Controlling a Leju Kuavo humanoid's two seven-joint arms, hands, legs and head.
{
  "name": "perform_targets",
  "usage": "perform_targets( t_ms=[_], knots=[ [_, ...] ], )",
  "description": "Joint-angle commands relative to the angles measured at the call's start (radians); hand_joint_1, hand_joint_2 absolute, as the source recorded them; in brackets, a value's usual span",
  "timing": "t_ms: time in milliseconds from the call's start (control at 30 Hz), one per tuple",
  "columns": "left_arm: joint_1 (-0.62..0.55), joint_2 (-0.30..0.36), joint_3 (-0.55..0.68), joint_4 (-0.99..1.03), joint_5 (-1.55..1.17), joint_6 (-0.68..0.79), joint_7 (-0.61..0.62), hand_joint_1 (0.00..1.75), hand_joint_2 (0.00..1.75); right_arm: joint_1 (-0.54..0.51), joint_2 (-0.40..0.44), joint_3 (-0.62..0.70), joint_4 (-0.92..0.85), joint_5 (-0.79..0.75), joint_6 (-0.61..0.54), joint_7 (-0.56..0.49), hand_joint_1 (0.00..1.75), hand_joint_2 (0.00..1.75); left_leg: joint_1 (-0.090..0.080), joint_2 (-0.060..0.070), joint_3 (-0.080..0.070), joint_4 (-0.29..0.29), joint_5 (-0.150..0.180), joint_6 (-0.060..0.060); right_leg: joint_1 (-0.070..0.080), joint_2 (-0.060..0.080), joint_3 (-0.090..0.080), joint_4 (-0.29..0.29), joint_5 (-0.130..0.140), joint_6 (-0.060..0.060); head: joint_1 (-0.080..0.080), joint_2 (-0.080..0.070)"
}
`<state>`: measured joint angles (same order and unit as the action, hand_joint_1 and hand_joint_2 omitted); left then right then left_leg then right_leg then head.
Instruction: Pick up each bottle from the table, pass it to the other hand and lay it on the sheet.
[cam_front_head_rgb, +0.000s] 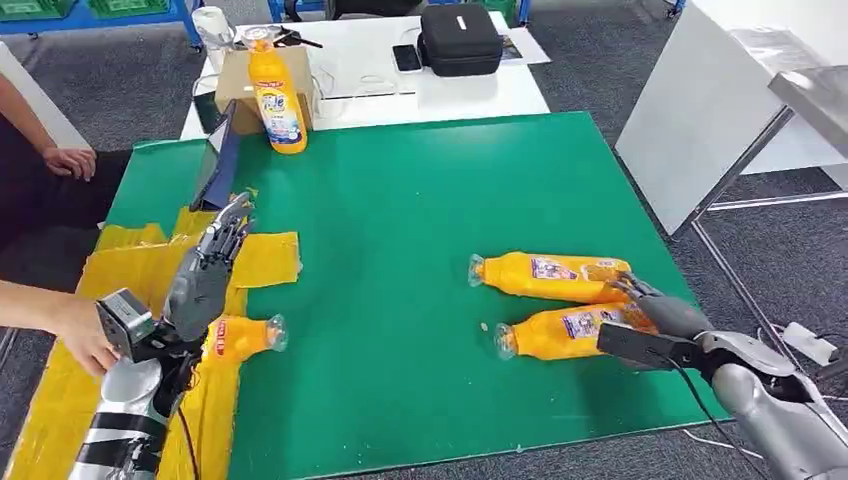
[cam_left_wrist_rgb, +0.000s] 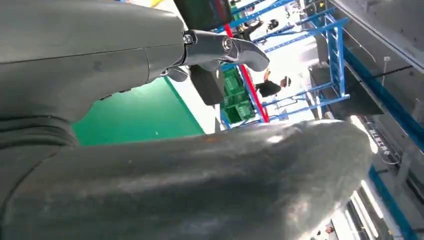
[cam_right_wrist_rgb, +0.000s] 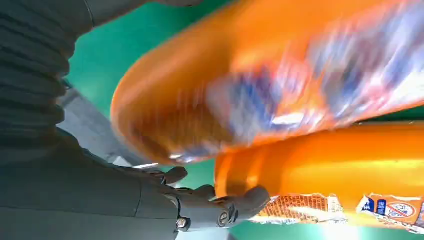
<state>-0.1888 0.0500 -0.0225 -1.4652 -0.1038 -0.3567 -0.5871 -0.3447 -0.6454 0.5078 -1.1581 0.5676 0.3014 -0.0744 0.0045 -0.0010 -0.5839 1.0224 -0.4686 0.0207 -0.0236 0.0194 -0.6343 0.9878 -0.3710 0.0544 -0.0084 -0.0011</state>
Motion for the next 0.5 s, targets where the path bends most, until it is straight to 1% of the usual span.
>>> perform_targets(
  t_ms=[33, 67, 133, 167, 200, 267, 300, 333, 367, 400, 467, 500],
  knots=[
    [-0.051, -0.006, -0.024, 0.090, 0.007, 0.010, 0.007, 0.00, 0.00, 0.019, 0.090, 0.190, 0.114, -0.016, 0.032, -0.012, 0.00, 1.75, 0.003, 0.000, 0.005, -0.002, 0.001, -0.002, 0.003, -0.002, 0.006, -0.004, 0.002, -0.003, 0.000, 0.000],
    [-0.054, -0.007, -0.026, 0.094, 0.008, 0.010, 0.007, 0.00, 0.00, 0.030, 0.089, 0.209, 0.104, -0.019, 0.036, -0.013, 0.00, 1.75, 0.003, 0.002, 0.007, -0.002, -0.001, -0.003, 0.003, 0.001, 0.007, -0.004, 0.001, -0.003, 0.000, 0.000],
    [-0.064, -0.012, -0.029, 0.105, 0.011, 0.012, 0.008, 0.00, 0.00, 0.046, 0.074, 0.251, 0.084, -0.030, 0.048, -0.005, 0.00, 1.75, 0.003, 0.003, 0.007, -0.002, -0.001, -0.004, 0.004, 0.002, 0.008, -0.004, 0.002, -0.004, 0.001, 0.000],
    [-0.075, -0.014, -0.035, 0.115, 0.011, 0.013, 0.008, 0.00, 0.00, 0.060, 0.060, 0.270, 0.073, -0.044, 0.056, -0.001, 0.02, 1.75, 0.003, 0.000, 0.007, -0.003, 0.000, -0.005, 0.004, 0.000, 0.009, -0.005, 0.002, -0.004, 0.000, 0.000],
    [-0.082, -0.017, -0.039, 0.121, 0.012, 0.014, 0.008, 0.00, 0.00, 0.072, 0.054, 0.277, 0.069, -0.046, 0.053, 0.000, 1.24, 1.75, 0.003, 0.003, 0.010, -0.002, -0.002, -0.004, 0.004, 0.003, 0.010, -0.004, 0.001, -0.003, 0.001, 0.000],
    [-0.086, -0.017, -0.043, 0.127, 0.013, 0.016, 0.010, 0.00, 0.00, 0.079, 0.049, 0.285, 0.065, -0.051, 0.046, 0.004, 1.24, 1.75, 0.004, 0.004, 0.012, -0.002, -0.002, -0.006, 0.006, 0.003, 0.012, -0.005, 0.002, -0.004, 0.001, 0.000],
    [-0.086, -0.017, -0.043, 0.127, 0.013, 0.016, 0.010, 0.00, 0.00, 0.079, 0.049, 0.285, 0.065, -0.051, 0.046, 0.004, 1.24, 1.75, 0.005, 0.000, 0.008, -0.004, 0.002, -0.006, 0.007, -0.002, 0.010, -0.008, 0.004, -0.007, 0.001, 0.000],
    [-0.086, -0.016, -0.043, 0.127, 0.013, 0.017, 0.010, 0.00, 0.00, 0.077, 0.048, 0.284, 0.065, -0.051, 0.046, 0.004, 1.24, 1.75, 0.004, 0.000, 0.009, -0.005, 0.002, -0.007, 0.006, -0.002, 0.010, -0.008, 0.004, -0.007, 0.001, 0.000],
    [-0.085, -0.017, -0.042, 0.125, 0.017, 0.018, 0.009, 0.00, 0.00, 0.074, 0.045, 0.292, 0.068, -0.051, 0.051, 0.008, 1.62, 1.75, 0.005, 0.005, 0.014, -0.004, -0.001, -0.005, 0.007, 0.003, 0.013, -0.007, 0.004, -0.006, 0.001, 0.000],
    [-0.089, -0.019, -0.045, 0.129, 0.017, 0.018, 0.009, 0.00, 0.00, 0.081, 0.039, 0.297, 0.070, -0.056, 0.062, 0.011, 1.75, 1.75, 0.005, 0.012, 0.025, -0.001, -0.009, -0.007, 0.007, 0.012, 0.020, -0.004, 0.000, -0.006, 0.001, 0.000],
    [-0.108, -0.027, -0.053, 0.143, 0.023, 0.017, 0.011, 0.00, 0.00, 0.116, 0.025, 0.313, 0.071, -0.050, 0.058, 0.019, 1.75, 1.75, 0.008, 0.009, 0.019, -0.001, -0.007, -0.006, 0.010, 0.008, 0.017, -0.006, 0.001, -0.009, 0.001, 0.000],
    [-0.117, -0.028, -0.060, 0.151, 0.025, 0.018, 0.012, 0.00, 0.00, 0.140, 0.028, 0.323, 0.082, -0.032, 0.044, 0.028, 1.75, 1.75, 0.008, 0.005, 0.018, -0.002, -0.006, -0.007, 0.010, 0.003, 0.018, -0.007, 0.000, -0.008, 0.000, 0.000]
  ],
)
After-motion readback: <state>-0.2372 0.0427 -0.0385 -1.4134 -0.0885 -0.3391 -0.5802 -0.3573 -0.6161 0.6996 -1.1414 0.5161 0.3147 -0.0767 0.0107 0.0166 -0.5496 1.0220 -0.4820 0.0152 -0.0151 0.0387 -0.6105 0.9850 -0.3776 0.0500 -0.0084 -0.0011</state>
